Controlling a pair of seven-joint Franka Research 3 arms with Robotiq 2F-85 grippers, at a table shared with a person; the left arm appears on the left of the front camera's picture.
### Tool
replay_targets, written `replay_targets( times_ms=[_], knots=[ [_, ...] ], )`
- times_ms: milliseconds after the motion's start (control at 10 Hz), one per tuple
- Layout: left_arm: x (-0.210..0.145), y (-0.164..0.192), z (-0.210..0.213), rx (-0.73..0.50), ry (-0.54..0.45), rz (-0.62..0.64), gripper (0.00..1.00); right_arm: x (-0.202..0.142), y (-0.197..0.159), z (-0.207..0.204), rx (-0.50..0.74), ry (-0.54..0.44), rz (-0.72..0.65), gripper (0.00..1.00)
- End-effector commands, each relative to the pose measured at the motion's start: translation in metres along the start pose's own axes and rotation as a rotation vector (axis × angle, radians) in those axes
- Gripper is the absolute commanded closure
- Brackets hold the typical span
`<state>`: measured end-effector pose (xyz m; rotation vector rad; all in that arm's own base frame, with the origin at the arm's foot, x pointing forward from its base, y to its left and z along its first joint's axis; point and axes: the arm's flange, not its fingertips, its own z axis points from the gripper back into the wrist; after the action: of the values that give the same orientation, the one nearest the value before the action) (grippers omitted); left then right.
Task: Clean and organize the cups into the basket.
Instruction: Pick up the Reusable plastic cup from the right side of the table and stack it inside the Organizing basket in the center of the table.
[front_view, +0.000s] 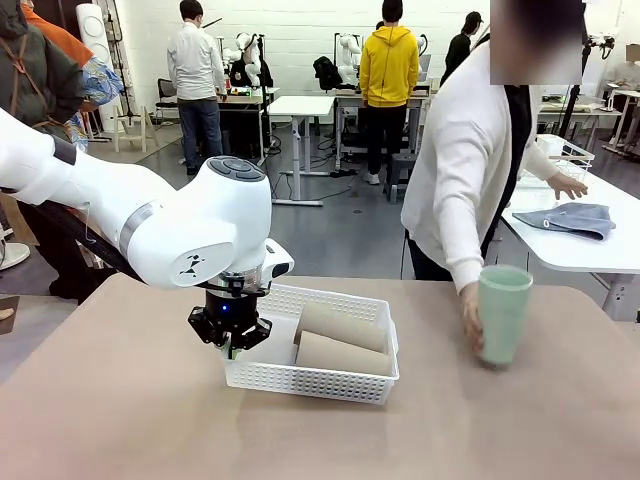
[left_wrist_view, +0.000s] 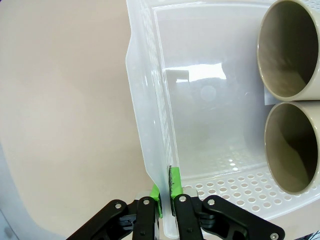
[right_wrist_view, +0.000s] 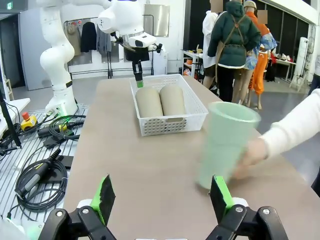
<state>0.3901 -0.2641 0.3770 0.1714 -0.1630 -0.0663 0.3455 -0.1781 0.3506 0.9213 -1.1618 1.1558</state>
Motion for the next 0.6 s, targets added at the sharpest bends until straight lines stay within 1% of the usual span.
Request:
replay_targets(
  times_ms=[0, 500],
  knots=[
    [-0.0022, -0.0014, -0.0021, 0.009, -0.001, -0.005, 0.98, 0.0004, 0.0028, -0.0026, -0.006, 0.006, 0.0, 0.0],
    [-0.0022, -0.0014, -0.0021, 0.009, -0.001, -0.005, 0.98, 0.0004, 0.0028, -0.0026, -0.006, 0.006, 0.0, 0.0]
  ],
)
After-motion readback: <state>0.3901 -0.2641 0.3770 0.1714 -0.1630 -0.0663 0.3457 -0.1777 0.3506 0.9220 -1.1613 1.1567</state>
